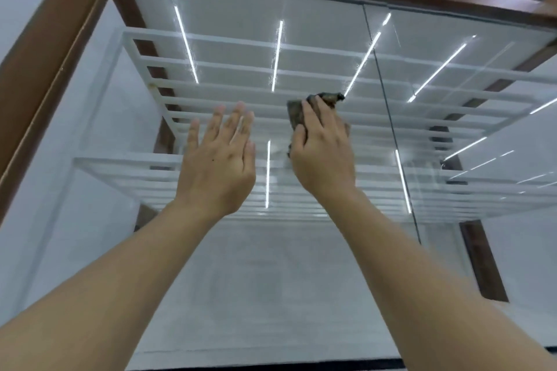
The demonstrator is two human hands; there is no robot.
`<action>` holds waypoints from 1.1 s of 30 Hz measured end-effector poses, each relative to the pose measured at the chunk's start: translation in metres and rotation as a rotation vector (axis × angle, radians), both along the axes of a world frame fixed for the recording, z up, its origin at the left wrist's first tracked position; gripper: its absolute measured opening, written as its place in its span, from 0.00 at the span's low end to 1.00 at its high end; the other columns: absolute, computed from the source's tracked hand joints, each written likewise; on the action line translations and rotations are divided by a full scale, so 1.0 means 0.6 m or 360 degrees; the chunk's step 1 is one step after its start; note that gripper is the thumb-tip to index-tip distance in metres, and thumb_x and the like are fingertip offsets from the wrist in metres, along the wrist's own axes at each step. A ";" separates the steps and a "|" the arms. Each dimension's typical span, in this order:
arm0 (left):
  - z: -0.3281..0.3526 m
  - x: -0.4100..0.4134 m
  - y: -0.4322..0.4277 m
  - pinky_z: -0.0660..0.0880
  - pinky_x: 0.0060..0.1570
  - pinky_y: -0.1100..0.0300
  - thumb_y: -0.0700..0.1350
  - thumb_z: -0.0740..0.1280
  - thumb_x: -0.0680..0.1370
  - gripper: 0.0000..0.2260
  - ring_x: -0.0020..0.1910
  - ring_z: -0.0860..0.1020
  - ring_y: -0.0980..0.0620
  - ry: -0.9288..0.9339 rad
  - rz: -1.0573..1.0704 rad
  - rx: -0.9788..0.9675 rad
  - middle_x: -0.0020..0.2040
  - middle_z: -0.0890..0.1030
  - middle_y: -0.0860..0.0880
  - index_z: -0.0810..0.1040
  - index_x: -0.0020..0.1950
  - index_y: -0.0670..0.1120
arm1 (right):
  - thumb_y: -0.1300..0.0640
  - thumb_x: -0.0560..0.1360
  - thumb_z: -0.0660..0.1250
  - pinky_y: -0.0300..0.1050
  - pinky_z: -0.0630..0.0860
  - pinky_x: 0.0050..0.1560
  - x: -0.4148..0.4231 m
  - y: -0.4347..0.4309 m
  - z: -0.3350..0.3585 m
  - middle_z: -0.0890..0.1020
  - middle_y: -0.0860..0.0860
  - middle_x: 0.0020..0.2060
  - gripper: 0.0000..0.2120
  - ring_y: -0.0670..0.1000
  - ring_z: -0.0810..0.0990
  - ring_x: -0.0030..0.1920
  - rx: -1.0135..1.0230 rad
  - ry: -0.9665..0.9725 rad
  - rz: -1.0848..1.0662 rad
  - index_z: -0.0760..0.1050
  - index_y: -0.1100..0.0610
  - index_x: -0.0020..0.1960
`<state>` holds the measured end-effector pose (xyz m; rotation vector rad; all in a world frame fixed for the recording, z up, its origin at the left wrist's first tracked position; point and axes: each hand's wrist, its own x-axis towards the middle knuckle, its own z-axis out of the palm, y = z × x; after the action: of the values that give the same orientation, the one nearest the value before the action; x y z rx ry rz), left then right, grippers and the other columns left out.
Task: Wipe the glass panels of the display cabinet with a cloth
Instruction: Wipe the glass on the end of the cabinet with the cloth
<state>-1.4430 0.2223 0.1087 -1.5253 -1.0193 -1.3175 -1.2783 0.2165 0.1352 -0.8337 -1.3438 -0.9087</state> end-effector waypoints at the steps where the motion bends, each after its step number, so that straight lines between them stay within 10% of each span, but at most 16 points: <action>1: 0.001 0.000 0.000 0.34 0.78 0.50 0.55 0.38 0.81 0.29 0.81 0.38 0.55 0.0001 0.0005 0.0010 0.83 0.43 0.55 0.46 0.83 0.52 | 0.52 0.82 0.50 0.53 0.52 0.79 -0.012 0.002 -0.026 0.62 0.54 0.79 0.26 0.54 0.58 0.79 0.0033 -0.0143 -0.0012 0.62 0.57 0.79; 5: -0.002 0.001 -0.001 0.34 0.79 0.48 0.55 0.37 0.81 0.29 0.81 0.37 0.55 -0.0003 0.0004 -0.0001 0.83 0.42 0.55 0.45 0.83 0.52 | 0.51 0.82 0.51 0.52 0.60 0.76 0.053 -0.001 -0.133 0.67 0.55 0.76 0.26 0.54 0.63 0.76 0.0072 -0.0290 -0.0083 0.67 0.59 0.76; 10: -0.006 0.007 -0.004 0.34 0.78 0.47 0.55 0.35 0.81 0.29 0.81 0.36 0.53 0.0001 0.0030 -0.0007 0.82 0.39 0.54 0.42 0.83 0.51 | 0.52 0.84 0.51 0.55 0.50 0.80 0.096 -0.001 0.010 0.58 0.53 0.80 0.25 0.54 0.54 0.79 -0.0087 0.0322 -0.0043 0.58 0.56 0.80; 16: -0.005 0.002 -0.002 0.36 0.79 0.46 0.55 0.37 0.81 0.29 0.81 0.38 0.53 0.0003 -0.0014 0.0016 0.83 0.42 0.54 0.46 0.83 0.51 | 0.52 0.81 0.51 0.52 0.59 0.76 0.013 0.003 -0.128 0.67 0.55 0.76 0.26 0.55 0.63 0.77 0.0059 -0.0226 -0.0058 0.66 0.59 0.77; 23: -0.007 0.003 -0.001 0.35 0.79 0.48 0.55 0.37 0.82 0.28 0.81 0.36 0.54 -0.0012 -0.0030 0.0021 0.83 0.41 0.55 0.44 0.83 0.52 | 0.51 0.83 0.51 0.53 0.51 0.79 0.082 0.004 0.019 0.61 0.53 0.79 0.25 0.54 0.56 0.79 -0.0024 0.0371 -0.0010 0.61 0.56 0.79; 29: -0.002 0.000 -0.002 0.36 0.79 0.48 0.56 0.38 0.81 0.29 0.81 0.39 0.54 -0.0002 -0.0031 -0.0001 0.83 0.43 0.55 0.46 0.83 0.52 | 0.52 0.81 0.54 0.49 0.60 0.76 0.042 -0.002 -0.140 0.69 0.52 0.76 0.24 0.51 0.63 0.77 0.0049 -0.0480 -0.0040 0.69 0.56 0.76; 33: -0.005 0.010 -0.008 0.38 0.80 0.45 0.53 0.38 0.81 0.29 0.82 0.39 0.51 -0.0060 0.0053 -0.0039 0.83 0.42 0.52 0.45 0.83 0.49 | 0.50 0.81 0.51 0.53 0.58 0.78 0.154 -0.005 -0.089 0.64 0.51 0.78 0.26 0.50 0.58 0.77 -0.0021 0.0023 -0.0025 0.64 0.55 0.78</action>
<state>-1.4373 0.2174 0.1058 -1.5001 -1.0840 -1.3195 -1.1862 0.2137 0.0818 -0.8605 -1.3337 -0.9058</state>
